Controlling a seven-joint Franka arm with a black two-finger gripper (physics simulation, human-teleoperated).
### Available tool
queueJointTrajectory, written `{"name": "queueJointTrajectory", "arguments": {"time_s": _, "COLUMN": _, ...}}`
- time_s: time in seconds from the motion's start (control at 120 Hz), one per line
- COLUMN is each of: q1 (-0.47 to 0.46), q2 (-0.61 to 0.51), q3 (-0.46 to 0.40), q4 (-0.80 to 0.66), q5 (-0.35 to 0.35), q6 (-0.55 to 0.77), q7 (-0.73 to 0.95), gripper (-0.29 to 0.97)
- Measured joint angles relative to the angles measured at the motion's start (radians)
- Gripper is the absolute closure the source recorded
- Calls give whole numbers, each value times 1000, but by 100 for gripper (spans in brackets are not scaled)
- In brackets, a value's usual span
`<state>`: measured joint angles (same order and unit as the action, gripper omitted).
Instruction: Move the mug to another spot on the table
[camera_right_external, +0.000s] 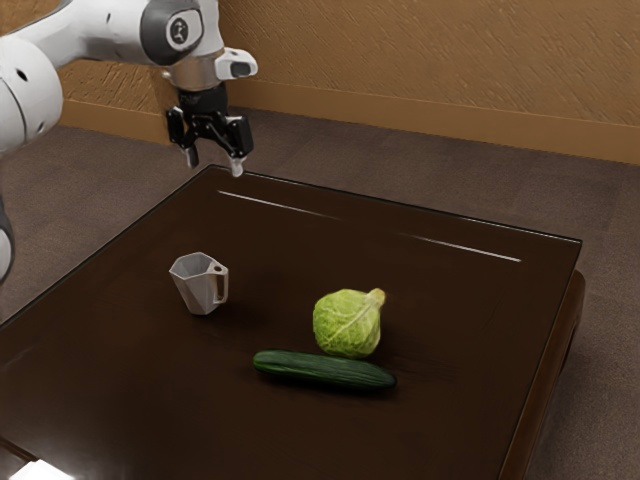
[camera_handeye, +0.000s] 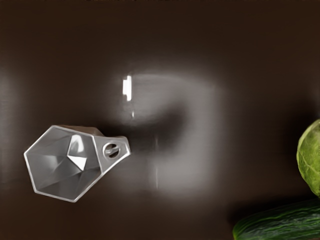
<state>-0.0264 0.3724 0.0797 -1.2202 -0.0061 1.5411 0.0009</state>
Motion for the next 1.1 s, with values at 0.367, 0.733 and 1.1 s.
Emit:
{"name": "queueJointTrajectory", "arguments": {"time_s": 0.367, "q1": -8, "q2": -10, "q3": 4, "q4": -83, "q5": 95, "q6": 84, "q7": 243, "gripper": 2}}
{"name": "queueJointTrajectory", "arguments": {"time_s": 0.733, "q1": -38, "q2": -5, "q3": 6, "q4": -365, "q5": 201, "q6": 397, "q7": 670, "gripper": 2}}
{"name": "queueJointTrajectory", "arguments": {"time_s": 1.1, "q1": -58, "q2": 46, "q3": 8, "q4": -478, "q5": 202, "q6": 557, "q7": 974, "gripper": 2}}
